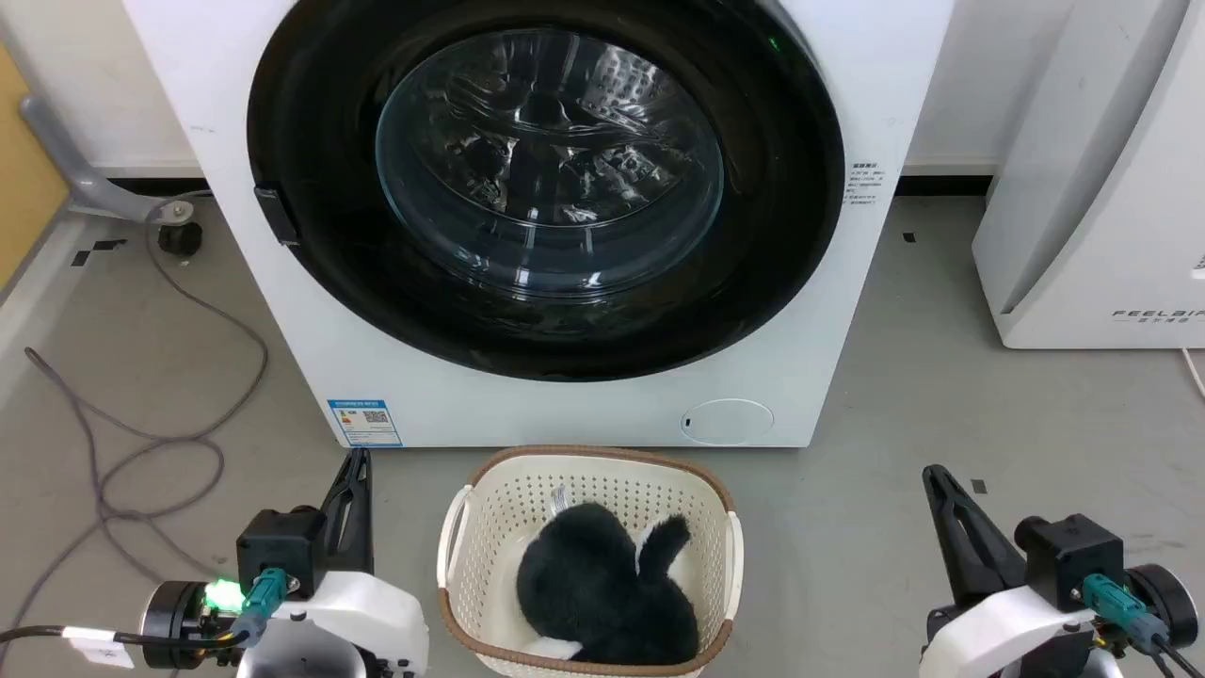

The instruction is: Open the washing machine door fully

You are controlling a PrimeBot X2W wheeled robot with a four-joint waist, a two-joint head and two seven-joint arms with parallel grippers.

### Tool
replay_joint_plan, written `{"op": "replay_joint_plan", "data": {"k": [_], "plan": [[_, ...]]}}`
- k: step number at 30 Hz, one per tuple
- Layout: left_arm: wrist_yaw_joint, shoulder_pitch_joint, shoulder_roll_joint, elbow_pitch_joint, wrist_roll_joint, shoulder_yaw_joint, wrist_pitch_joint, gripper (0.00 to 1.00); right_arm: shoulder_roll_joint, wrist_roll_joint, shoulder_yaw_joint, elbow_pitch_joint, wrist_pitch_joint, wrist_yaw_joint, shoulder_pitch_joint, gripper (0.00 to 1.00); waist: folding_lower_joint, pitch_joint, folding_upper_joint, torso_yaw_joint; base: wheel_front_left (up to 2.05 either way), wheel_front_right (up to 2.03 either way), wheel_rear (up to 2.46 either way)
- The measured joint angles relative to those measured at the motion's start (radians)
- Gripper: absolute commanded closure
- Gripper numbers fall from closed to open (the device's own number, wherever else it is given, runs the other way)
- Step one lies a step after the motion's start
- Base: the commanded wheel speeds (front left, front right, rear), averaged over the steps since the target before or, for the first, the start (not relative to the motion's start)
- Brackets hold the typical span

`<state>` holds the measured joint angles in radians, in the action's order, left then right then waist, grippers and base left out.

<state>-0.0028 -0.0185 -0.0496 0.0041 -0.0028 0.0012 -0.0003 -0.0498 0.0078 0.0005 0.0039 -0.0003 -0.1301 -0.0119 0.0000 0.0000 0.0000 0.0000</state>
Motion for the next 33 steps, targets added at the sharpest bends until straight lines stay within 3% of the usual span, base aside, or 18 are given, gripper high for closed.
{"op": "replay_joint_plan", "data": {"k": [13,14,33], "plan": [[0.0,0.0,0.0,0.0,0.0,0.0,0.0,1.0,0.0,0.0,0.0,0.0,0.0,0.0,0.0,1.0,0.0,0.0,0.0,0.0,0.0,0.0,0.0],[0.0,0.0,0.0,0.0,0.0,0.0,0.0,0.0,0.0,0.0,0.0,0.0,0.0,0.0,0.0,0.0,0.0,0.0,0.0,0.0,0.0,0.0,0.0],[0.022,-0.001,0.0,0.001,-0.004,-0.015,-0.027,0.0,0.0,0.058,-0.019,0.002,-0.021,0.0,0.0,0.0,0.0,0.003,0.0,0.002,0.0,0.0,0.0]]}}
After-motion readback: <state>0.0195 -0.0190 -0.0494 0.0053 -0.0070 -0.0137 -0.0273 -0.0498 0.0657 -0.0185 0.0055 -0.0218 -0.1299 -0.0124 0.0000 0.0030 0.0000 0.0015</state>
